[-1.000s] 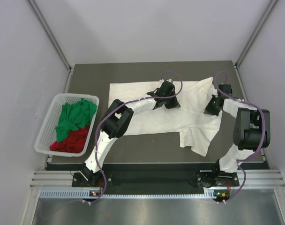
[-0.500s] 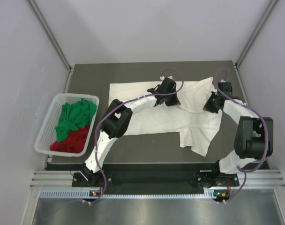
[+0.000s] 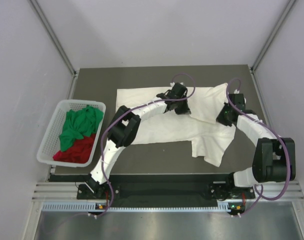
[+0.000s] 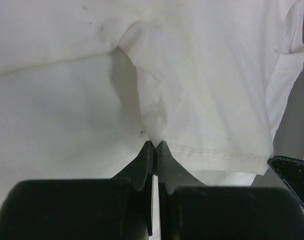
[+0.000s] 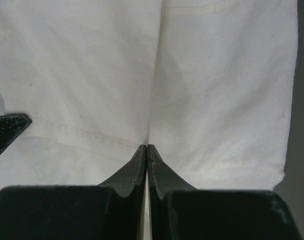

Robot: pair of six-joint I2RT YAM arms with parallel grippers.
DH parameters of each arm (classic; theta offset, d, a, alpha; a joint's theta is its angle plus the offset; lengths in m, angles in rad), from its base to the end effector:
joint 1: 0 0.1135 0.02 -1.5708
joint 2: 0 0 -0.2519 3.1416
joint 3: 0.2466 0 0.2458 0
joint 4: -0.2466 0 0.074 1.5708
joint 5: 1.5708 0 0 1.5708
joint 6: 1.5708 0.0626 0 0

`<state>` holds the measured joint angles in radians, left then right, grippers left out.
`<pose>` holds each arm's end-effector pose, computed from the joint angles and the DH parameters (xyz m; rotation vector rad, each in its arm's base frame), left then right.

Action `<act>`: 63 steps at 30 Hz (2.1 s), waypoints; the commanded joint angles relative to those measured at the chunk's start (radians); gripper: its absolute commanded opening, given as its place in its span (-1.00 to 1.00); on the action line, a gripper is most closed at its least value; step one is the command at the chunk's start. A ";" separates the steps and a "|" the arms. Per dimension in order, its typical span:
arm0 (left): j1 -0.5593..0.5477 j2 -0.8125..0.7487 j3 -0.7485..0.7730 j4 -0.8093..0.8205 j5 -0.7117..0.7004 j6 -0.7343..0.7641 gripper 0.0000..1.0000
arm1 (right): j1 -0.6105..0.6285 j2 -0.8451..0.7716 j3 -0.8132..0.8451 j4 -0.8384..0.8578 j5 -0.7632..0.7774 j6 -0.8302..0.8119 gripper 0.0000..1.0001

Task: Fold and stack the t-shirts
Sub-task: Fold the tshirt

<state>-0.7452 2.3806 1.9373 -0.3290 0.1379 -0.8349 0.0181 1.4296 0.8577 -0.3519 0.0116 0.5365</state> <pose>0.3917 -0.3731 0.1443 -0.0398 2.5324 -0.8819 0.2998 0.0047 0.1753 0.6475 2.4227 0.2162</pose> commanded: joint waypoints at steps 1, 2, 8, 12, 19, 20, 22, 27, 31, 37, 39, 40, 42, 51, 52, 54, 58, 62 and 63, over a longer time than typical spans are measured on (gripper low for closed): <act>0.003 -0.004 0.038 -0.031 0.012 0.011 -1.00 | 0.005 -0.034 -0.023 0.001 0.047 0.008 -1.00; 0.004 -0.004 0.038 -0.048 0.006 0.013 -1.00 | 0.006 -0.032 -0.032 0.005 0.044 0.013 -1.00; 0.003 0.011 0.054 -0.103 -0.024 0.020 -1.00 | 0.008 -0.050 -0.048 0.004 0.062 0.022 -1.00; 0.006 0.026 0.077 -0.120 -0.024 0.025 -0.88 | 0.008 -0.044 -0.057 0.028 0.032 0.014 -1.00; 0.023 -0.017 0.081 -0.153 -0.023 0.077 -0.27 | -0.087 0.041 0.093 0.040 -0.076 -0.118 -0.16; 0.047 -0.027 0.080 -0.159 -0.027 0.091 -0.26 | -0.122 0.054 0.130 0.062 -0.099 -0.144 -0.11; 0.078 -0.060 0.066 -0.174 -0.040 0.105 -0.25 | -0.150 0.116 0.174 0.103 -0.160 -0.197 -0.02; 0.226 -0.100 0.017 -0.173 -0.023 0.152 -0.24 | -0.213 0.338 0.349 0.182 -0.393 -0.251 0.04; 0.329 -0.106 -0.008 -0.153 -0.006 0.192 -0.18 | -0.239 0.462 0.467 0.192 -0.423 -0.276 -0.01; 0.434 -0.055 0.014 -0.139 0.026 0.226 -0.17 | -0.244 0.621 0.644 0.157 -0.404 -0.345 0.00; 0.451 -0.026 0.034 -0.145 0.020 0.238 -0.17 | -0.245 0.658 0.685 0.159 -0.389 -0.351 0.00; 0.454 -0.015 0.041 -0.148 0.017 0.243 -0.17 | -0.247 0.672 0.701 0.159 -0.387 -0.354 0.00; 0.466 0.012 0.057 -0.154 0.008 0.247 -0.17 | -0.248 0.709 0.751 0.156 -0.380 -0.362 -0.01; 0.500 0.080 0.072 -0.166 -0.058 0.249 -0.17 | -0.254 0.883 0.983 0.105 -0.380 -0.363 -0.27; 0.501 0.084 0.072 -0.165 -0.058 0.247 -0.17 | -0.256 0.891 0.992 0.119 -0.381 -0.356 -0.38; 0.503 0.092 0.074 -0.163 -0.067 0.249 -0.17 | -0.268 0.922 1.023 0.125 -0.375 -0.324 -0.71; 0.510 0.106 0.074 -0.182 -0.096 0.238 -0.17 | -0.345 0.953 1.026 0.219 -0.416 -0.135 -1.00; 0.526 0.126 0.072 -0.186 -0.095 0.203 -0.16 | -0.426 0.956 0.986 0.343 -0.519 0.063 -1.00; 0.529 0.137 0.075 -0.174 -0.075 0.198 -0.16 | -0.425 0.957 0.995 0.343 -0.528 0.078 -1.00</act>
<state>-0.2520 2.4245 2.0243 -0.4717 0.1242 -0.6308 -0.3378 2.3840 1.8389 -0.1631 -0.4854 0.4667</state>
